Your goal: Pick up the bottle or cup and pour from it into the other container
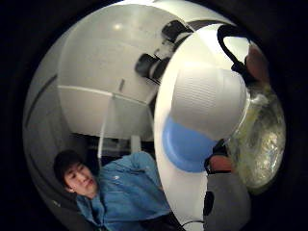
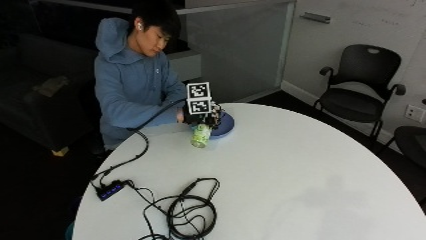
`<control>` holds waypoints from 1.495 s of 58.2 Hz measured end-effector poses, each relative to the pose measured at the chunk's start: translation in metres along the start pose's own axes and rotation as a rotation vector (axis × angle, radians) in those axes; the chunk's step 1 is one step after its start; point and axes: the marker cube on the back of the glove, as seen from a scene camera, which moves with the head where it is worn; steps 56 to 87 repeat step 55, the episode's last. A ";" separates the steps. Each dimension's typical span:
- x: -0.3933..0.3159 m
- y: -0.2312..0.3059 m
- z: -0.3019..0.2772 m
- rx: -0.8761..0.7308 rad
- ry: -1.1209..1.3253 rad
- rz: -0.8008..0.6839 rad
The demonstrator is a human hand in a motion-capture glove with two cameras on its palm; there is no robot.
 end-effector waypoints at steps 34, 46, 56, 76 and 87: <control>-0.076 -0.032 0.055 -0.510 0.914 -0.034; -0.081 -0.033 0.067 -0.541 0.910 -0.063; -0.072 -0.031 0.061 -0.519 0.905 -0.074; -0.072 -0.031 0.061 -0.519 0.905 -0.074; -0.072 -0.031 0.061 -0.519 0.905 -0.074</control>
